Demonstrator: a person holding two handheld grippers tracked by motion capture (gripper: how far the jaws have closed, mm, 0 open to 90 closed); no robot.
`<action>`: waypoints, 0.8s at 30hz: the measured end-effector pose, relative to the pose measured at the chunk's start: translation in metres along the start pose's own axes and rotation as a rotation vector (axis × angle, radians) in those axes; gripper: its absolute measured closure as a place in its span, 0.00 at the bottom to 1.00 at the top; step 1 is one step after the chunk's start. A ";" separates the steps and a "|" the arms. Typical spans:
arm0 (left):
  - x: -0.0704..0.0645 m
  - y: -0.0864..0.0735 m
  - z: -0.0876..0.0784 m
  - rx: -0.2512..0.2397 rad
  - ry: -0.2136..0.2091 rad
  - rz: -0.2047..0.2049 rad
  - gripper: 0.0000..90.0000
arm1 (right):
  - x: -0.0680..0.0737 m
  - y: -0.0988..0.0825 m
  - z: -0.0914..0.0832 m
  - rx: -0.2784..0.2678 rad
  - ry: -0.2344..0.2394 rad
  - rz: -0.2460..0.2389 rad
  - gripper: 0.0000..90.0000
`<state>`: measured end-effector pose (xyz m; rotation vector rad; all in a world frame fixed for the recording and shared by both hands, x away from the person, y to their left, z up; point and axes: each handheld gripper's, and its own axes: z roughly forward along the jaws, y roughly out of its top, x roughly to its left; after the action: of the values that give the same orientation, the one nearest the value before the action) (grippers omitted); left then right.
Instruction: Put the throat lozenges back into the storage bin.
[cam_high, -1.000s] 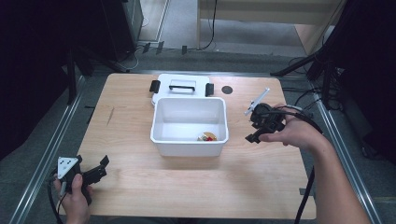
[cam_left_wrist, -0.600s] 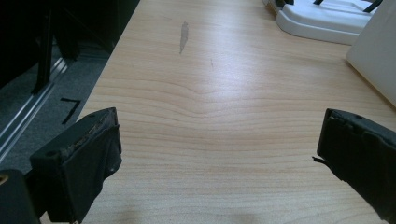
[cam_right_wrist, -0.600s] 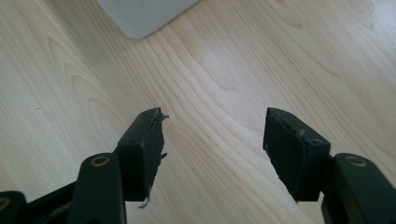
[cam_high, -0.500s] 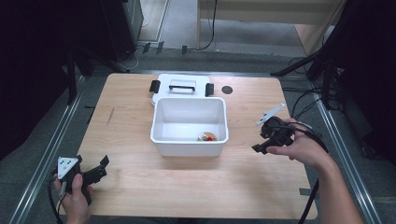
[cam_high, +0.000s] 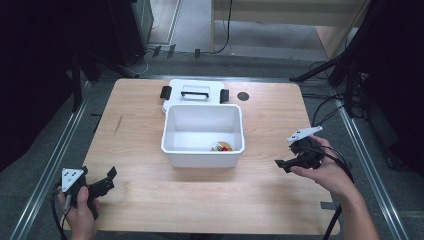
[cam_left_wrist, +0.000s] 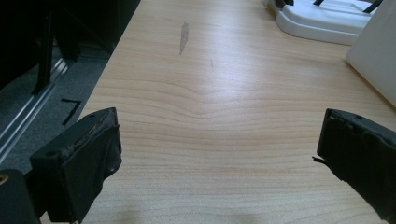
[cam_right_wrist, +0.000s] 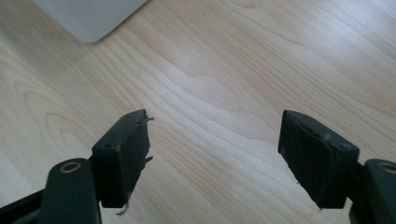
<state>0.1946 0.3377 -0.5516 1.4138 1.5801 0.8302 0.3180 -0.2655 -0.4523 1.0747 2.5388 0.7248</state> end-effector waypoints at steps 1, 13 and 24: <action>0.000 0.000 0.000 0.000 0.000 0.000 0.00 | 0.000 -0.004 0.000 -0.013 -0.006 0.012 0.26; 0.000 0.000 0.000 -0.001 0.001 0.002 0.00 | -0.001 -0.050 0.009 -0.132 -0.101 0.170 0.02; 0.000 0.000 0.000 0.001 0.000 0.002 0.00 | -0.004 -0.089 0.009 -0.257 -0.151 0.294 0.00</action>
<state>0.1946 0.3372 -0.5517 1.4162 1.5796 0.8298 0.2722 -0.3183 -0.5083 1.3671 2.1162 0.9736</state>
